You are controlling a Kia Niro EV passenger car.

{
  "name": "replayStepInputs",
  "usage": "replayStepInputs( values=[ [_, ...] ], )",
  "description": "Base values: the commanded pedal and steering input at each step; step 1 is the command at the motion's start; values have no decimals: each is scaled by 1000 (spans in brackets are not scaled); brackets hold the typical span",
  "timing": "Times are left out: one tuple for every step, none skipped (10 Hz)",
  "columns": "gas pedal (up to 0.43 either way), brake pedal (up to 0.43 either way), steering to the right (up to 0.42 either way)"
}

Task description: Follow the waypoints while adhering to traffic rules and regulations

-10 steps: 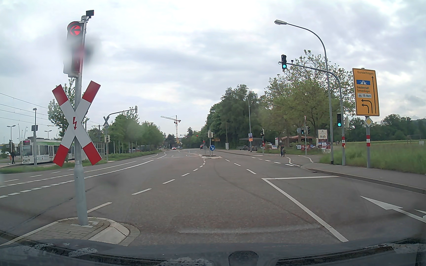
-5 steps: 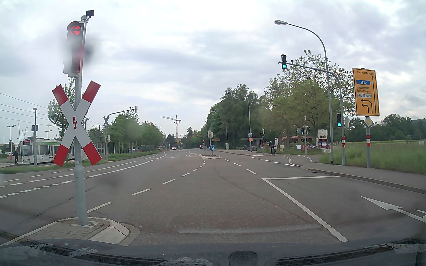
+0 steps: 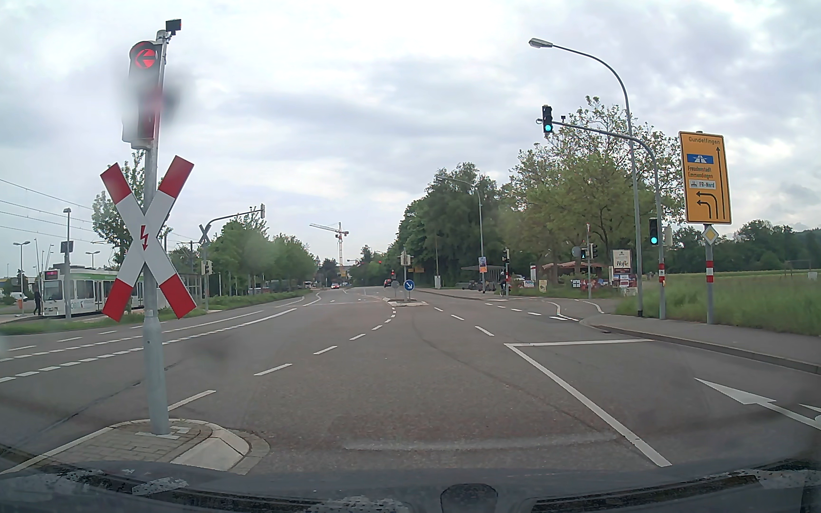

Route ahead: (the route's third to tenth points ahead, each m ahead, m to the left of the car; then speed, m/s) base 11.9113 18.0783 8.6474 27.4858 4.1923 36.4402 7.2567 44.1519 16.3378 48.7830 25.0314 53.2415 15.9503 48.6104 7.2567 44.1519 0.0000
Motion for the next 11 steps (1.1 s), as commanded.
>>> replayStepInputs(
  values=[
    [0,201,9],
    [0,201,9],
    [0,201,9],
    [0,201,9],
    [0,201,9],
    [0,201,9],
    [0,201,9],
    [0,195,10],
    [0,201,9],
    [0,201,9],
    [0,201,9]
  ],
)
